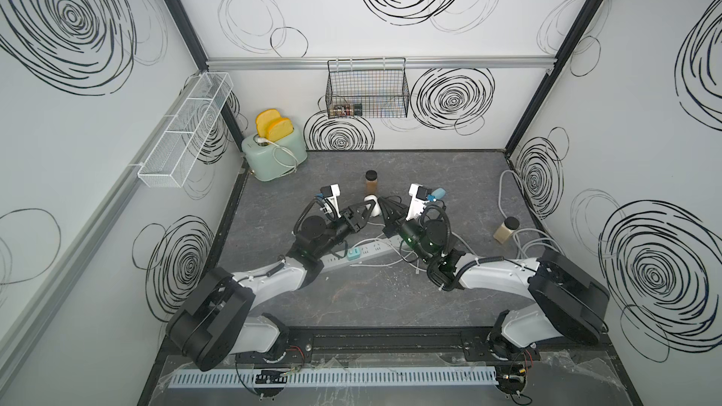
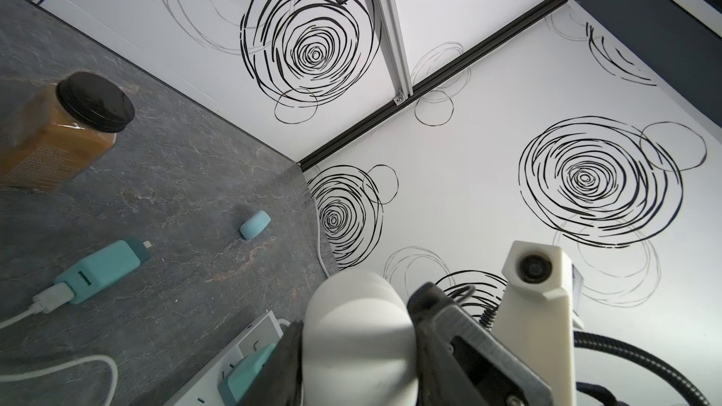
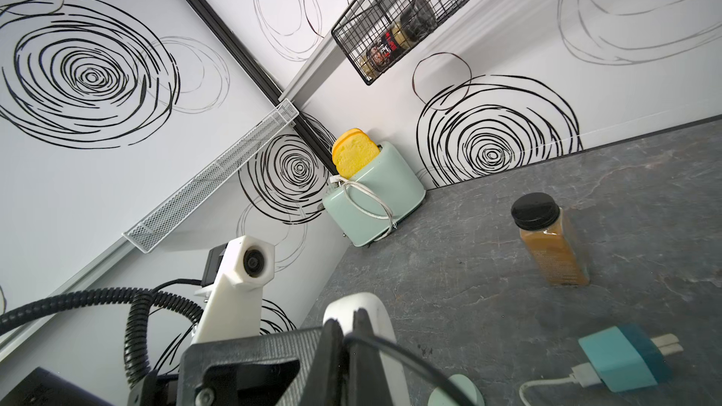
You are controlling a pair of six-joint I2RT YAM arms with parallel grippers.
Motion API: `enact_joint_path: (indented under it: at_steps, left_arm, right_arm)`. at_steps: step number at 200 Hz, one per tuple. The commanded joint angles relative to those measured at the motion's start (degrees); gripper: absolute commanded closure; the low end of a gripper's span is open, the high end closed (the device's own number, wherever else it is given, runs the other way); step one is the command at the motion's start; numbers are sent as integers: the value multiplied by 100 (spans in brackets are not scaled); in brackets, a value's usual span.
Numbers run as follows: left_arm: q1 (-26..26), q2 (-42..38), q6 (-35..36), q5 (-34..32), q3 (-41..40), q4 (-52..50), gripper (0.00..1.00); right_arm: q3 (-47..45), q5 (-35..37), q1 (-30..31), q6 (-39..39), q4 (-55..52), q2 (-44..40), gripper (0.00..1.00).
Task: Charge the bluetooth headset
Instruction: Insert the charging cable into the bluetooth headset.
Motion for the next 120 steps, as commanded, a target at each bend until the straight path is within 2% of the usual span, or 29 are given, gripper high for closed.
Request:
enact_joint_path:
  at_steps: [1,46,79,120]
  left_arm:
    - [-424,-406,-35,742,695,2160,69]
    - [-457,-390,-65,613,747,2135,70]
    - [-160,-643,69,164,684,940,72]
    - [296,-775,956,-12,1183,-1280,73]
  right_arm:
    - [-179,-867,299,277,-1404,545,100]
    - [16,-928,282,267,-1647,586,99]
    - [58,-887,-21,301,-2370,-176,74]
    - [47,-1420,-232,19,-3579,-1540,58]
